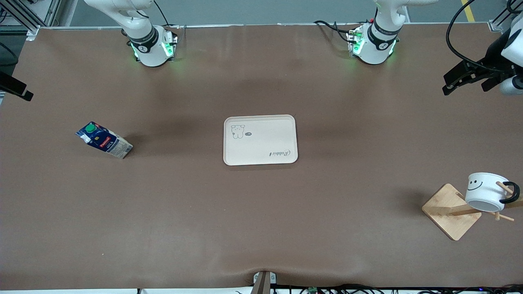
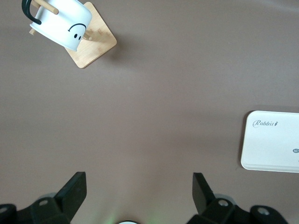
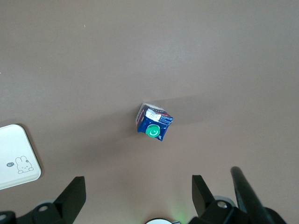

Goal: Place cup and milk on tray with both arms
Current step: 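Move the left gripper toward the white mug on the wooden stand, then lower the left gripper and grasp the white mug's rim, then lift the mug off the stand while the right gripper reaches the milk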

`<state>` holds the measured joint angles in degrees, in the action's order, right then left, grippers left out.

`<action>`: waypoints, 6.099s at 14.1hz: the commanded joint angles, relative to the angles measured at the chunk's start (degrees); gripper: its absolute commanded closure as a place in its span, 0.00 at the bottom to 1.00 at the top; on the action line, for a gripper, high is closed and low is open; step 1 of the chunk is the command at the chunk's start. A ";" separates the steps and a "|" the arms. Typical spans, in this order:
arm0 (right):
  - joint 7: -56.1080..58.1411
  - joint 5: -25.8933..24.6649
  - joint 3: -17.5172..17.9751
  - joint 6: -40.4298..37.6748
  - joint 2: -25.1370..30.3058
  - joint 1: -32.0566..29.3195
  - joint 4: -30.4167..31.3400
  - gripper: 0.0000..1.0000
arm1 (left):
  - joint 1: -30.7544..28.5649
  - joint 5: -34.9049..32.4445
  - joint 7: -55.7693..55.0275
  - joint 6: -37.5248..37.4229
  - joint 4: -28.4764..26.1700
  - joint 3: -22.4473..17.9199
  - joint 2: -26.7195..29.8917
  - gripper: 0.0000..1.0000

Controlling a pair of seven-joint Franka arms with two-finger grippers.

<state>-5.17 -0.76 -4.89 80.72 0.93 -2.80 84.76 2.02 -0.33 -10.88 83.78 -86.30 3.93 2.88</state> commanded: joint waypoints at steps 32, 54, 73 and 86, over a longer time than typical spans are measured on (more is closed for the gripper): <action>-0.46 0.76 0.50 0.93 -1.19 -1.33 -1.44 0.00 | -12.83 -0.02 -11.27 58.99 -40.76 0.29 6.18 0.00; -0.28 1.02 0.59 4.89 -2.16 -0.89 -1.53 0.00 | -16.35 -0.81 1.74 85.40 -34.19 0.38 -14.30 0.26; -0.37 0.32 0.59 4.71 -3.56 -0.80 -1.44 0.00 | -15.91 -0.73 1.74 78.57 -33.32 8.11 -9.65 1.00; -0.20 0.23 0.50 4.10 -11.47 -1.85 -1.36 0.00 | -6.97 -0.81 -22.75 32.25 -13.82 20.24 -14.46 1.00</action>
<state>-5.16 -0.64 -4.79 85.56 -8.95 -3.64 84.42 -8.74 -0.85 -28.07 120.48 -105.48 23.93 -7.19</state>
